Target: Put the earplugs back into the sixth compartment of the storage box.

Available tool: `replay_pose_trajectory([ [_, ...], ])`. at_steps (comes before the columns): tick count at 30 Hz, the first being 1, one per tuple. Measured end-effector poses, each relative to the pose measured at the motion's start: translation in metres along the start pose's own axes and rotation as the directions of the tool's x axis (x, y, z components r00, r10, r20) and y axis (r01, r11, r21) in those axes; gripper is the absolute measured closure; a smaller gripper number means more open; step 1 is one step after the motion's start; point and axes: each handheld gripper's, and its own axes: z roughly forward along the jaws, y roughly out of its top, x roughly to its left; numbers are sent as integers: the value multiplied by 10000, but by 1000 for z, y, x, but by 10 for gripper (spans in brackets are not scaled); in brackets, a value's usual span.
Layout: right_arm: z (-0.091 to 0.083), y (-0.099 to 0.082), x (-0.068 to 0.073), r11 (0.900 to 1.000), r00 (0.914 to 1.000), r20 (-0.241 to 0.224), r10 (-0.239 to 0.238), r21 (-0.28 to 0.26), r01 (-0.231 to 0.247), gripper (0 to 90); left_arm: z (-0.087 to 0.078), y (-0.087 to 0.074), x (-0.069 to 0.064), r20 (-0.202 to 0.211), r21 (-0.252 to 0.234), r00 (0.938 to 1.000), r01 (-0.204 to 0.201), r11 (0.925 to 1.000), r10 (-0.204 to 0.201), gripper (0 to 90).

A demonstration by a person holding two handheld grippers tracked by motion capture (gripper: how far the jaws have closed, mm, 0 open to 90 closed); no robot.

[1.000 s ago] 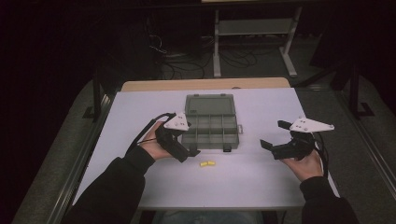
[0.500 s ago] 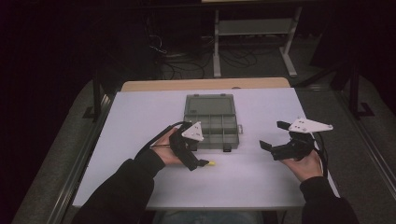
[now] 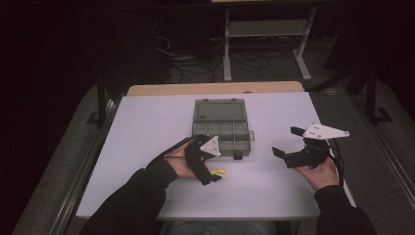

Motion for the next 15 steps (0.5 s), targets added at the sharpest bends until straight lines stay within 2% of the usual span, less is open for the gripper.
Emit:
replay_pose_trajectory([
  [5, 0, 0, 1, 10000, 10000, -13, -14, 29, 14, 0, 4, -2, 0, 282, 157, 9995, 116, 9998, -120, 94],
  [6, 0, 0, 0, 10000, 10000, -16, 2, 29, -2, 0, 4, -2, 1, 333, 193, 9993, 134, 9997, -141, 143],
  [9, 1, 0, 0, 10000, 10000, -23, 13, 33, -13, 0, 6, -5, 4, 380, 337, 9987, 333, 9989, -345, 161],
  [15, 1, 0, 0, 10000, 10000, -42, -17, 58, 17, 0, 10, -9, 6, 496, 657, 9978, 409, 9970, -442, 328],
])
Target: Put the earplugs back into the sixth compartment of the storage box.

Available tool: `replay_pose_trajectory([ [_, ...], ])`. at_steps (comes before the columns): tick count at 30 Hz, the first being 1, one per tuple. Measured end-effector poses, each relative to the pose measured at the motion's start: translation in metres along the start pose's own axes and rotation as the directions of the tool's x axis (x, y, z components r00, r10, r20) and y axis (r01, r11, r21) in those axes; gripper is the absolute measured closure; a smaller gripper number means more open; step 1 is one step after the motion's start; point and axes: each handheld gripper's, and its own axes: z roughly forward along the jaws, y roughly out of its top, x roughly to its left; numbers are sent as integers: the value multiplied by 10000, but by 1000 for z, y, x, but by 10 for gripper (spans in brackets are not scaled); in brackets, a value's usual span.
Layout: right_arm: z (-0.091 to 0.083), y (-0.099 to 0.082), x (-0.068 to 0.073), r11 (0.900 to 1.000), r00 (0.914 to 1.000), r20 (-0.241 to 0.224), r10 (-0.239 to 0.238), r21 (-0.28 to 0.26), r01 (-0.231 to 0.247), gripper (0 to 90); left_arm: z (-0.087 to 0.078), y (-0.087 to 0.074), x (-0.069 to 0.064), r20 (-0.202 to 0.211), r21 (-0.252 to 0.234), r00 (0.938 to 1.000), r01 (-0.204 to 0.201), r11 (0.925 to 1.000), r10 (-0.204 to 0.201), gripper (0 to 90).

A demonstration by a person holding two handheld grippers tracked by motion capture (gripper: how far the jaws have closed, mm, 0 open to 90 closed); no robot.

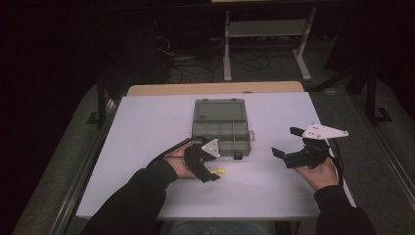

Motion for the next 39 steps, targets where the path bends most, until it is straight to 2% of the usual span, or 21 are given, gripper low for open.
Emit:
replay_pose_trajectory([
  [2, 0, 0, 0, 10000, 10000, -5, 8, 6, -8, 0, 2, -1, 0, 36, 55, 10000, -35, 10000, 35, 357],
  [3, 0, 0, 0, 10000, 10000, -8, -3, 13, 3, 0, 3, -1, 0, -35, 78, 10000, -35, 10000, 35, 415],
  [5, 0, 0, 0, 10000, 10000, 12, -13, 17, 13, 0, 6, -2, 0, -129, 194, 9999, -49, 9998, 52, 468],
  [12, -1, 0, 0, 10000, 10000, 75, 0, -5, 0, 0, 10, -3, -1, 117, 430, 9999, -114, 9990, 109, 577],
  [19, -1, 0, 0, 10000, 10000, 62, 9, -24, -9, 0, 10, -4, 1, 196, 596, 9998, -60, 9982, 49, 782],
  [23, -1, 0, 0, 10000, 10000, 81, -41, 13, 41, 0, 9, -4, 0, 202, 618, 9997, -131, 9980, 119, 801],
  [28, -1, 0, 0, 10000, 10000, 69, 2, 2, -2, 0, 0, -3, 1, 92, 510, 9999, -137, 9986, 133, 805],
  [39, -3, 0, -1, 9999, 9999, 169, 24, -100, -22, 0, -48, 15, 7, -511, -25, 9981, -356, 9994, 354, 800],
])
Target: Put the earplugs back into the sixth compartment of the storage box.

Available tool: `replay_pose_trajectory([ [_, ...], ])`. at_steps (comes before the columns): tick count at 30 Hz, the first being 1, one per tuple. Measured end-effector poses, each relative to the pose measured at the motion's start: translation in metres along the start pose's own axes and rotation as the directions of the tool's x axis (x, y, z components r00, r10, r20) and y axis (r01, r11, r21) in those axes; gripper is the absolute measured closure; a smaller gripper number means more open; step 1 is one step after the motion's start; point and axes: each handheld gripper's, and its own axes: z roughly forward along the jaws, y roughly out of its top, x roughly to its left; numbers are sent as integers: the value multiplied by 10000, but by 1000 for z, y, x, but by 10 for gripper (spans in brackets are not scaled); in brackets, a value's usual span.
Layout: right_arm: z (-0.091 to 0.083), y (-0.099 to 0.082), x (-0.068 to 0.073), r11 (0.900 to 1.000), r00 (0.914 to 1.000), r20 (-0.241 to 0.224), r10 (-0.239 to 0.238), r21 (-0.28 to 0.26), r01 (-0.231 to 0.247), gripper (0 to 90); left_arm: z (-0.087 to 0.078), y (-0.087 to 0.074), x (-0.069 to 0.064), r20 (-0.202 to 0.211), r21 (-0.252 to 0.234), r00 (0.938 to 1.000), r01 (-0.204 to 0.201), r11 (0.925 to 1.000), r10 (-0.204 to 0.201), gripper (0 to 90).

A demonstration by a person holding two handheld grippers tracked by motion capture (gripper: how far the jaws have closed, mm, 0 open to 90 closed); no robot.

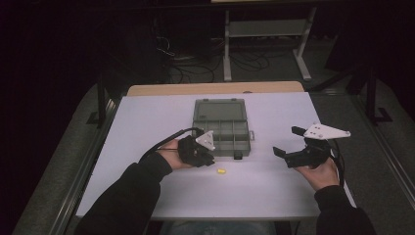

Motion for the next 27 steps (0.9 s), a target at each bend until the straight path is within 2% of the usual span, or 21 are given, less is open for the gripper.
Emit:
replay_pose_trajectory([
  [3, 1, 0, 0, 10000, 10000, -16, 15, 34, -15, 0, -17, 8, 5, -113, -486, 9999, -60, 9988, 55, 800],
  [13, 0, 0, 0, 10000, 10000, 4, 13, 63, -13, 0, -41, 27, 18, -470, -571, 9986, -272, 9980, 246, 800],
  [18, 0, -1, 0, 10000, 10000, 10, 11, 72, -11, 0, -40, 32, 30, -525, -459, 9985, -175, 9988, 150, 800],
  [20, 1, -1, 0, 10000, 10000, -1, 5, 78, -5, 0, -38, 32, 34, -407, -488, 9991, -137, 9987, 117, 800],
  [22, 1, -1, 0, 10000, 10000, -8, -1, 97, 1, 0, -35, 33, 38, -373, -572, 9993, -84, 9983, 62, 800],
  [27, 1, -1, 0, 9999, 10000, -10, -18, 134, 18, 0, -24, 32, 48, -386, -405, 9992, 20, 9992, -36, 800],
])
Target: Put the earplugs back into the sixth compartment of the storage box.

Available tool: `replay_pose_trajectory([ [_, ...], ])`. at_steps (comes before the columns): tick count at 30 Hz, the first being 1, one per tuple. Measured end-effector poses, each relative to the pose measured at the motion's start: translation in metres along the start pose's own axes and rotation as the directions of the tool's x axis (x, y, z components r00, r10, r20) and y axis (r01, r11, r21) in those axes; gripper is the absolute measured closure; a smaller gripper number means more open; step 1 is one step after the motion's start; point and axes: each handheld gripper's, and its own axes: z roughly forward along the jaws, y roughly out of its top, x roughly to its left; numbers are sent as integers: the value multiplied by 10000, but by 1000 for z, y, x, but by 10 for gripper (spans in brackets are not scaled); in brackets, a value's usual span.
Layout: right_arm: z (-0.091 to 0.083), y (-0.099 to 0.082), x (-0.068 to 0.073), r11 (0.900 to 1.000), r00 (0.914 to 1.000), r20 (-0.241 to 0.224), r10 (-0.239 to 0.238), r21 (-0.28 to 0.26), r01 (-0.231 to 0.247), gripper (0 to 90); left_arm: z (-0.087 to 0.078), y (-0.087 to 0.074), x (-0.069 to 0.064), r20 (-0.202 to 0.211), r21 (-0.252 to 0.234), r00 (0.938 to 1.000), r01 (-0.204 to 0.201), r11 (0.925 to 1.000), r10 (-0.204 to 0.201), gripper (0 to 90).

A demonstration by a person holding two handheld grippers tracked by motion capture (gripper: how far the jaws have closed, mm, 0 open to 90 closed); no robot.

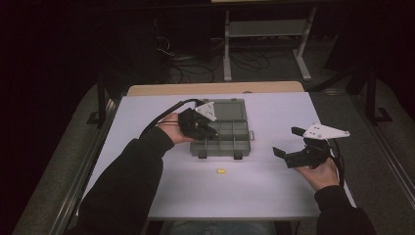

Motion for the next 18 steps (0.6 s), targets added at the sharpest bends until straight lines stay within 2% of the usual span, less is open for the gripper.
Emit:
replay_pose_trajectory([
  [9, -1, 0, 0, 10000, 10000, 41, 23, -62, -23, 0, 18, -5, 10, -139, 184, 9997, 214, 9996, -211, 800],
  [18, -1, 0, 0, 10000, 10000, 58, -5, -38, 6, 0, 46, -27, 21, -105, 170, 9961, 874, 9960, -872, 800],
])
